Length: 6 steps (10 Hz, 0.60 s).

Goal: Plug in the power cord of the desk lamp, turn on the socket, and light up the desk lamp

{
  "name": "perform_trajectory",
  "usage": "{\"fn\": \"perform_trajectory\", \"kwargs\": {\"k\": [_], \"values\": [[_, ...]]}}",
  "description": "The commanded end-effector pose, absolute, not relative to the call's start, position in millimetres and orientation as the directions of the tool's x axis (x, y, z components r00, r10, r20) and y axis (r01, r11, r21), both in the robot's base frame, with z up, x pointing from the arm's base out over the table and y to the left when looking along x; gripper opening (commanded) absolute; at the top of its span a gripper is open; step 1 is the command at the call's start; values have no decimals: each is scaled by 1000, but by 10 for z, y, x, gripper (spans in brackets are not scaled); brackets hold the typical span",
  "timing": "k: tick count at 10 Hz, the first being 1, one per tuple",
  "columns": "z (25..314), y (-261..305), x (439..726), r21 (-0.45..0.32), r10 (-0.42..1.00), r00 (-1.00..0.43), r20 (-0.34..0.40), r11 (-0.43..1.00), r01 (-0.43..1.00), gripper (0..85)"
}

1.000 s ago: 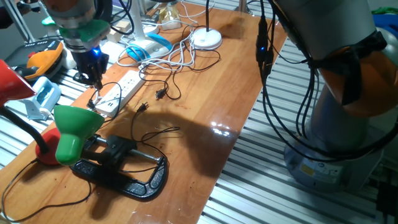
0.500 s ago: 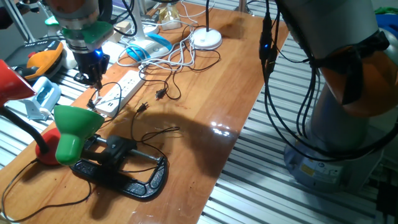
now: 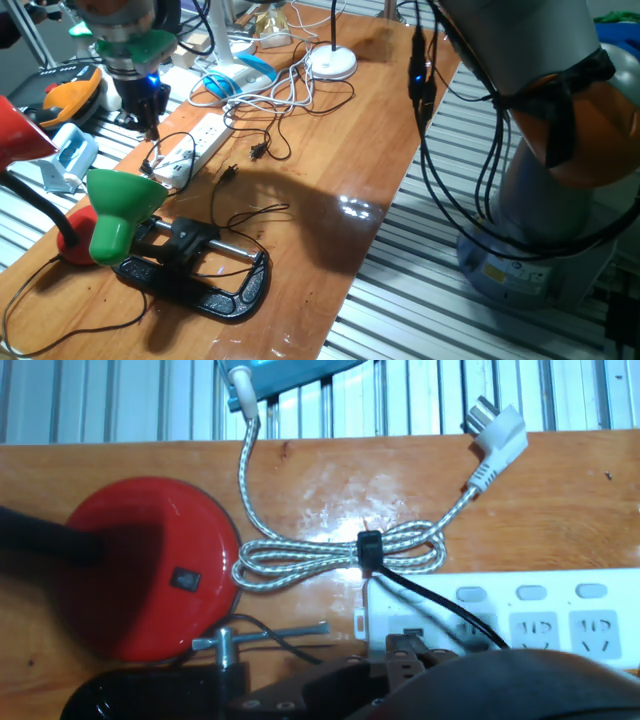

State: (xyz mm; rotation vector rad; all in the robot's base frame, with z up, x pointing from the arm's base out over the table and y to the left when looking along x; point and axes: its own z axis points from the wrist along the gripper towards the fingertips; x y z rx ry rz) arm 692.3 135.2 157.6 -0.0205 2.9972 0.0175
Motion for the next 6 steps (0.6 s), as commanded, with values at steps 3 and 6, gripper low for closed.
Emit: {"fn": "perform_trajectory", "kwargs": {"k": [3,6], "values": [[1604,1438,7034,6,-10,-990,-140,1000,-11,0],[1589,1399,7137,-1,-29,-990,-138,1000,-29,0]]}}
